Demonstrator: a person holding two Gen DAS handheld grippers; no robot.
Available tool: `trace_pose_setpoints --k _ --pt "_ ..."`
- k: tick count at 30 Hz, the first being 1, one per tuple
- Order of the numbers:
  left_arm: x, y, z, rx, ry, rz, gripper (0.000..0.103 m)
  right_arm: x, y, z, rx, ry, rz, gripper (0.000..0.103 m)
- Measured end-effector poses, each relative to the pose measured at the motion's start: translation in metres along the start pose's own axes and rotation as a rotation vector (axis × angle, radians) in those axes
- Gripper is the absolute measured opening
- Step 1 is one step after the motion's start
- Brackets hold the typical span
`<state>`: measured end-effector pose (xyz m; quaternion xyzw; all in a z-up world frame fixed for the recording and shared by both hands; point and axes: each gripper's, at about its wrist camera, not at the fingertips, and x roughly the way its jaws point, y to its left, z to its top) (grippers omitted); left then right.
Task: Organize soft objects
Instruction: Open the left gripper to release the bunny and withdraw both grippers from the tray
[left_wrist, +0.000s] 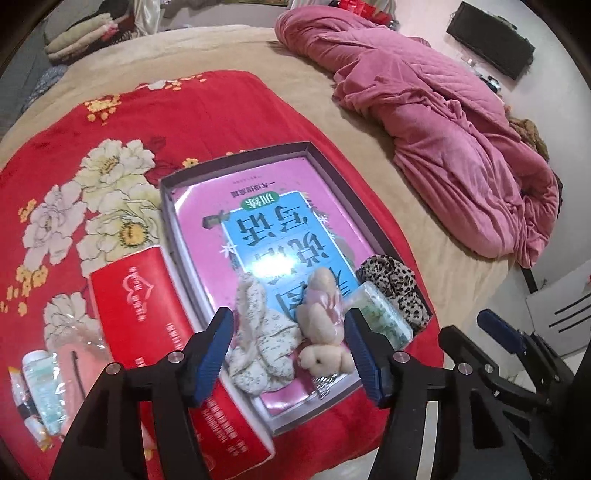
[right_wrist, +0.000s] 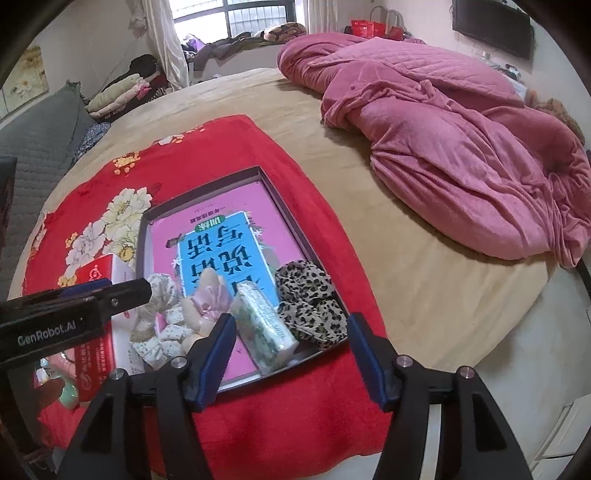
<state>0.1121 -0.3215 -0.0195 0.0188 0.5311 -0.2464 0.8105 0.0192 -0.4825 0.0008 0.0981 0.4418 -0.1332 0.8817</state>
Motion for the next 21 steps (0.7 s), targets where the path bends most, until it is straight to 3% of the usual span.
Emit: trace_pose_setpoints --k 3,7,11,17,21 --pt "-0.01 0.005 -0.004 0.001 -0.012 0.007 0.064 -0.004 0.006 0.0 -0.001 -0.008 0.0 0.064" --pt "-0.034 0.008 -0.012 0.065 -0.109 0.109 0.064 -0.011 0.012 0.001 -0.004 -0.021 -0.008 0.064" --pt "-0.06 0.018 -0.016 0.063 -0.16 0.085 0.064 -0.019 0.017 0.004 0.009 -0.036 -0.006 0.065" --pt "-0.085 0.03 -0.023 0.082 -0.202 0.152 0.064 -0.035 0.025 0.01 0.032 -0.07 0.009 0.068" --pt "-0.1 0.044 -0.033 0.071 -0.213 0.137 0.064 -0.047 0.037 0.01 0.018 -0.102 0.001 0.074"
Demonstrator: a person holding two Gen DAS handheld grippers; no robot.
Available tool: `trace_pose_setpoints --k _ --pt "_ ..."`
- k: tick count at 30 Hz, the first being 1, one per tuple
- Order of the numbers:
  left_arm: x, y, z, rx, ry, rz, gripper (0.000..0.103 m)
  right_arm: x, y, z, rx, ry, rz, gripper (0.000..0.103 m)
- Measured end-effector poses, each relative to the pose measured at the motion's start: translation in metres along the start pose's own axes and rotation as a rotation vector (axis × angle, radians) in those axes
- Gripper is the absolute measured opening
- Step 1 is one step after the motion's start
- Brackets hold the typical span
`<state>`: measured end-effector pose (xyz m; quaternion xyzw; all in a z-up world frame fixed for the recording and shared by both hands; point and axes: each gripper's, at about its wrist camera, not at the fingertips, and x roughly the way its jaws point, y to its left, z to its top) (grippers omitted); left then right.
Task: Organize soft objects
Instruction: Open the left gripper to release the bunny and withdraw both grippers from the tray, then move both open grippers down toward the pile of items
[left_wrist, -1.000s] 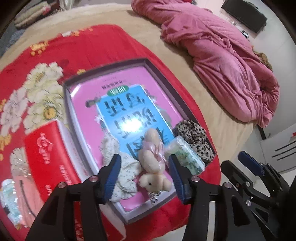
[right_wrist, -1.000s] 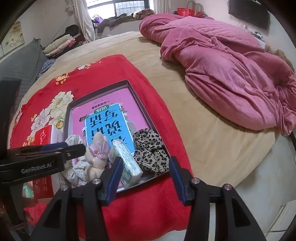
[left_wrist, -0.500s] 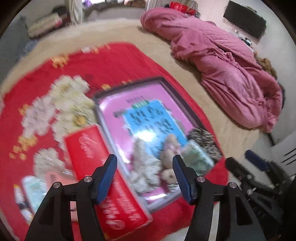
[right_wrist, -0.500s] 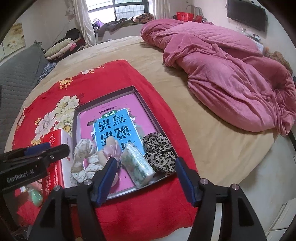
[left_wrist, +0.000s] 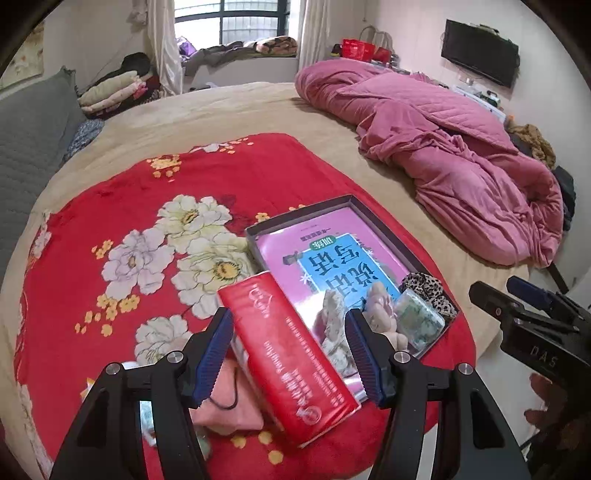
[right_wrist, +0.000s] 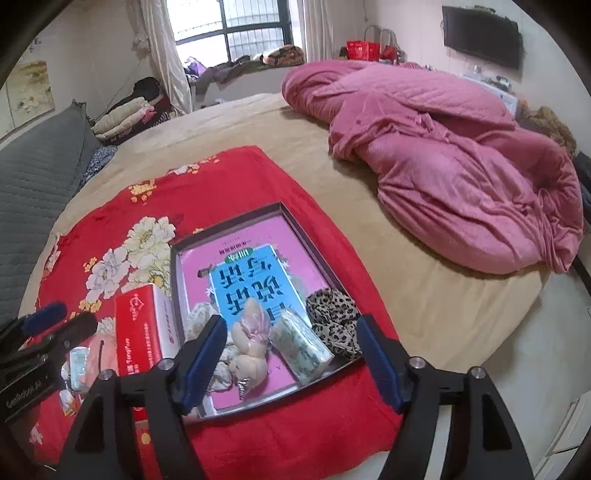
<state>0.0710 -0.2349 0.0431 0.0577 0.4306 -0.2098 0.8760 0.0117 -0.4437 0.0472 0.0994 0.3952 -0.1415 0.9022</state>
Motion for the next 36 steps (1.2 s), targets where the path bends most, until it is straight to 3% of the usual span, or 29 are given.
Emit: trace_pose_setpoints --k 16,26,36 --pt "-0.047 0.075 -0.029 -0.115 0.009 0.032 0.065 -0.041 0.057 0.001 -0.083 -0.058 0.008 0.075" --pt "-0.09 0.145 -0.048 -0.196 -0.016 0.083 0.069 -0.062 0.089 -0.001 -0.115 -0.084 0.055 0.075" --pt "-0.121 0.187 -0.066 -0.26 -0.04 0.1 0.071 -0.076 0.137 -0.011 -0.192 -0.097 0.101 0.075"
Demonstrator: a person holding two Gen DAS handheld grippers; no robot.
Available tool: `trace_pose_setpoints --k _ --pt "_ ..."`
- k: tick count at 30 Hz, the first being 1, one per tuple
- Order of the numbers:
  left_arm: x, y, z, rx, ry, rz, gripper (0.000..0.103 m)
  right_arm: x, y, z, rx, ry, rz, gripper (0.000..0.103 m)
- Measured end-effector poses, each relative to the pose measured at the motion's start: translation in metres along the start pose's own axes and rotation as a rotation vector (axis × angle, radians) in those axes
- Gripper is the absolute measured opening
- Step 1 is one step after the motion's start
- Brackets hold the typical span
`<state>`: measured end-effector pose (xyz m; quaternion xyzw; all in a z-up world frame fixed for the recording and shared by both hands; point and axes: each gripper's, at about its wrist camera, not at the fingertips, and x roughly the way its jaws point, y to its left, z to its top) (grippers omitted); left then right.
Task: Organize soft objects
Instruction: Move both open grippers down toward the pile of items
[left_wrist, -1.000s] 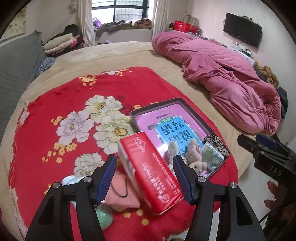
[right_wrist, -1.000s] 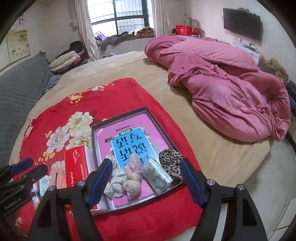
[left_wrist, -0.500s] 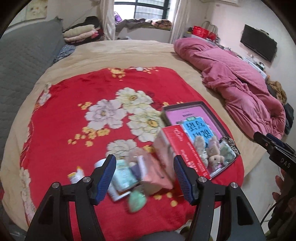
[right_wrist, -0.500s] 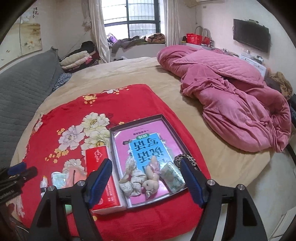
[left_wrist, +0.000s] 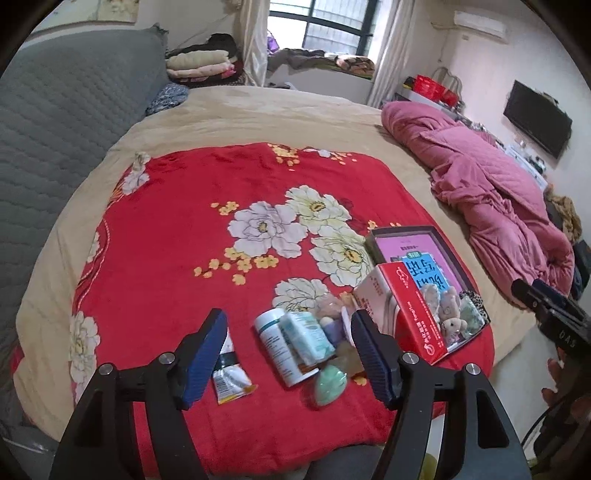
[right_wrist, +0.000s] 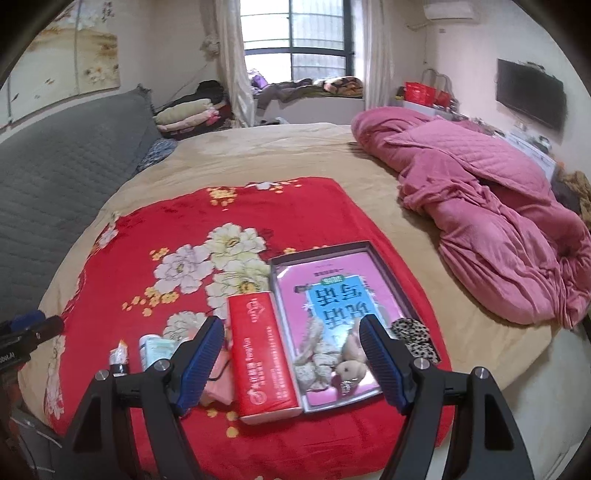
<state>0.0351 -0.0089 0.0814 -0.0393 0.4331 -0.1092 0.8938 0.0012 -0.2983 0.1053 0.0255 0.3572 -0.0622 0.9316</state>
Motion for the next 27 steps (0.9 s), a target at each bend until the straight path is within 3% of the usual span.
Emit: trace_pose_setpoints --k 10,27 --pt "-0.007 0.026 -0.016 -0.036 0.012 0.009 0.071 -0.003 0.042 -0.012 -0.075 0.008 0.046 0.075" --pt "0.028 0.021 -0.043 -0.034 0.113 -0.007 0.071 0.019 0.088 -0.047 -0.203 0.087 0.107 0.075"
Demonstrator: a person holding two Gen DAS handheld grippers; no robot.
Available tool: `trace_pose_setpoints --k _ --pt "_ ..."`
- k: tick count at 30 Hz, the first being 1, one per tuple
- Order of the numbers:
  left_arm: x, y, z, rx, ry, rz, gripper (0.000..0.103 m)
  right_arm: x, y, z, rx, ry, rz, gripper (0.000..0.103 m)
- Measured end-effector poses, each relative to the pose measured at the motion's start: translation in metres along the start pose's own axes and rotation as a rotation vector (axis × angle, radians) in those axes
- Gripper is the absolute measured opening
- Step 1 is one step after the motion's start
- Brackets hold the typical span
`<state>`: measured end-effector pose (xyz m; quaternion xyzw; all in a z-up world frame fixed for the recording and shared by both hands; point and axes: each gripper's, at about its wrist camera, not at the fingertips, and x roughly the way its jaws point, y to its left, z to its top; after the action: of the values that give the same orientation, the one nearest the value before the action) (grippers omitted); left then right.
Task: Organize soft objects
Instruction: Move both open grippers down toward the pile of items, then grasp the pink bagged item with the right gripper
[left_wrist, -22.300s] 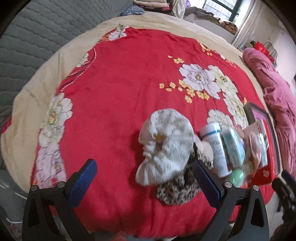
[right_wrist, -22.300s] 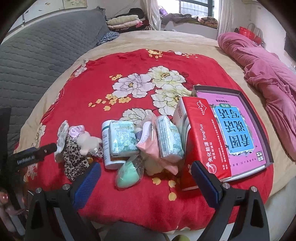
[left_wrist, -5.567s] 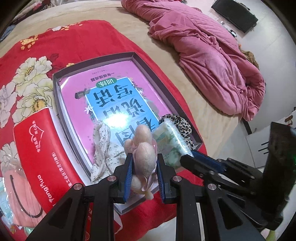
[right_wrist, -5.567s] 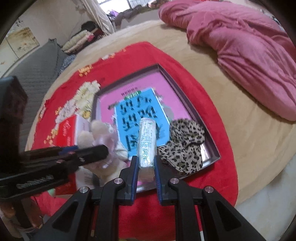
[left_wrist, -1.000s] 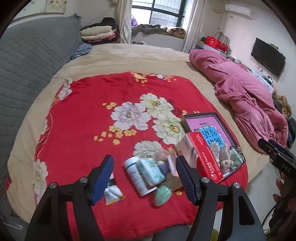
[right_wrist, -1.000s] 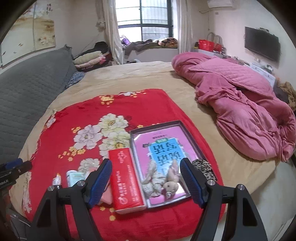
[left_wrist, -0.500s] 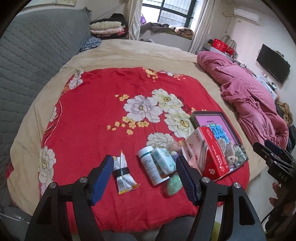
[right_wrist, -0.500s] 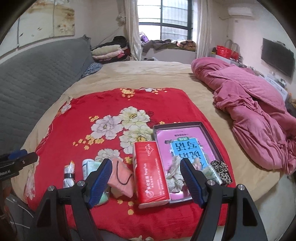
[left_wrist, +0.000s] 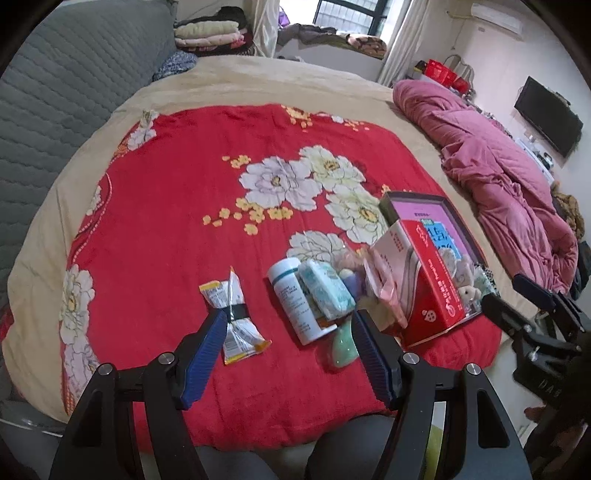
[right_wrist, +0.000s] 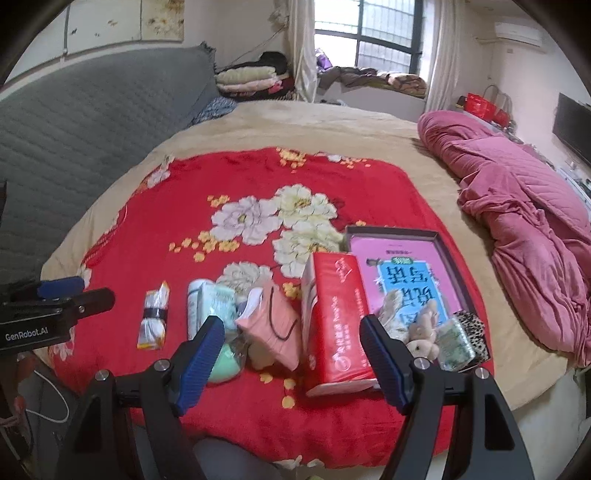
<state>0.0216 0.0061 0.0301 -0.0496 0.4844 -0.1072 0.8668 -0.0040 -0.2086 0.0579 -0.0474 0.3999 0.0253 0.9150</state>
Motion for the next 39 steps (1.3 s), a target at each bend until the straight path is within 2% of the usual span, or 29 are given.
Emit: trace_pose_setpoints --k 12,21,28,33,39 --pt "0.059 -0.002 0.003 -0.021 0.101 -0.014 0.071 0.057 0.019 -0.018 -0.063 0.09 0.026 0.075" --pt "0.102 0.0 0.008 -0.026 0.173 -0.016 0.071 0.101 0.025 -0.025 -0.1 0.142 -0.005 0.075" --pt "0.123 0.002 0.015 -0.037 0.2 -0.031 0.071 0.128 0.036 -0.024 -0.127 0.153 -0.025 0.075" --pt "0.133 0.004 0.019 -0.036 0.214 -0.04 0.071 0.146 0.034 -0.022 -0.111 0.194 -0.034 0.075" --pt "0.142 0.001 0.022 -0.036 0.224 -0.056 0.072 0.152 0.032 -0.016 -0.098 0.194 -0.047 0.075"
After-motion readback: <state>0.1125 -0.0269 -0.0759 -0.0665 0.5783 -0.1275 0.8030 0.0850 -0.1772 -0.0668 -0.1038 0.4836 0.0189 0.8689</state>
